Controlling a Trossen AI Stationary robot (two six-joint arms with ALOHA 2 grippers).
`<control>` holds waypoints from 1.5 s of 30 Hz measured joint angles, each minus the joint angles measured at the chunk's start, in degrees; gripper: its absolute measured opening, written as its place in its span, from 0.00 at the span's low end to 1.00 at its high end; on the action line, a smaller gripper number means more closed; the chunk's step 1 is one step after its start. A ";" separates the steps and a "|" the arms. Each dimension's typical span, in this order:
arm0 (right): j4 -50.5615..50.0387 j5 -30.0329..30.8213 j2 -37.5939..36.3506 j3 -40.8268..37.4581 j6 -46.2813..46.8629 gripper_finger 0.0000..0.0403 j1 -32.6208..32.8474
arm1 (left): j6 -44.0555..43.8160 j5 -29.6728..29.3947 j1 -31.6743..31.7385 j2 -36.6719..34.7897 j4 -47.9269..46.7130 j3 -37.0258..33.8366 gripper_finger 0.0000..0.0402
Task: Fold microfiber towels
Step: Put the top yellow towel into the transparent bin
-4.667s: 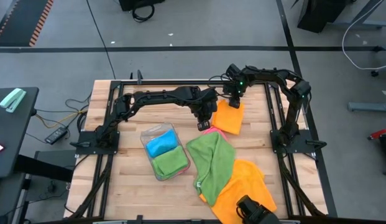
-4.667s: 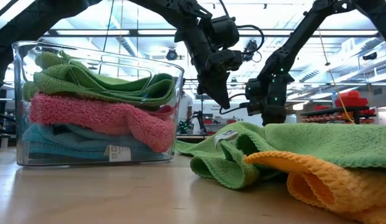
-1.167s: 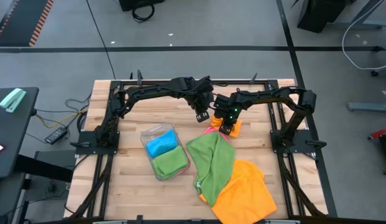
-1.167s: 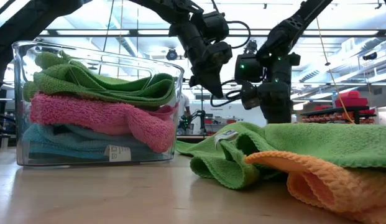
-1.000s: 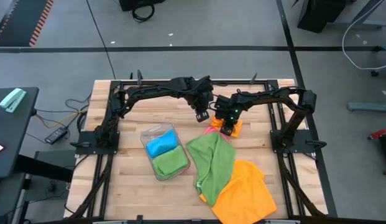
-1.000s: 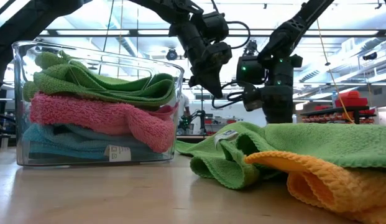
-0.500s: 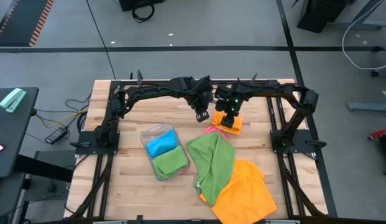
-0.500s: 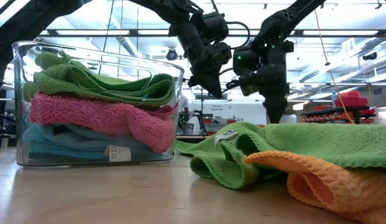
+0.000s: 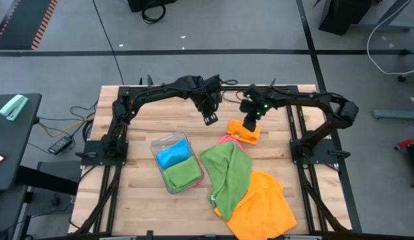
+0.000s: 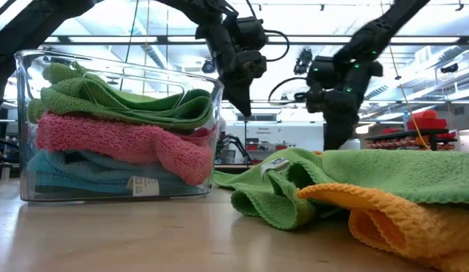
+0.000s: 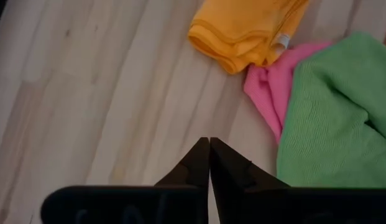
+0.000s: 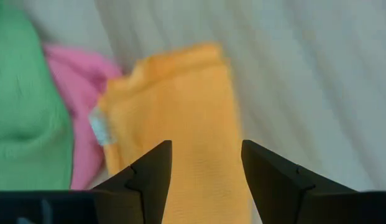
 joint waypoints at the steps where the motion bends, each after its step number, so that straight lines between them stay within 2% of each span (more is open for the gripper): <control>1: 2.03 -0.84 -1.16 -1.15 0.04 0.50 -1.23 | 0.01 0.01 0.06 -0.04 0.15 0.00 0.04; 5: 3.57 -8.18 -0.50 -2.74 -0.78 0.50 -8.01 | 1.23 0.03 -0.03 -0.15 0.91 0.00 0.03; 10: 2.48 -10.69 4.29 -1.77 -6.61 0.52 -12.65 | 1.28 0.21 -0.14 -0.19 3.39 0.00 0.05; 15: 2.10 -14.17 7.49 0.31 -9.72 0.59 -15.08 | 1.05 0.22 -0.14 -0.19 2.86 0.00 0.05; 20: -1.28 -15.81 9.70 0.67 -14.18 0.65 -14.27 | 0.86 0.25 -0.45 -0.19 2.61 0.00 0.03; 26: -1.93 -15.77 11.29 0.67 -16.05 0.64 -10.23 | 0.87 0.32 -0.62 -0.19 2.88 0.00 0.05; 33: -1.92 -21.44 11.29 0.67 -15.11 0.62 -7.33 | 0.86 0.32 -0.86 -0.19 2.97 0.00 0.04; 38: -1.61 -20.37 11.27 0.50 -14.90 0.61 -8.49 | 0.84 0.63 -1.34 -0.19 3.05 0.00 0.03; 41: -0.87 -14.95 11.28 -0.52 -14.41 0.59 -10.20 | 0.84 0.71 -1.58 -0.19 3.06 0.00 0.04; 45: -0.59 -17.50 11.24 -1.14 -12.60 0.58 -13.52 | 0.84 0.69 -1.93 -0.19 3.09 0.00 0.06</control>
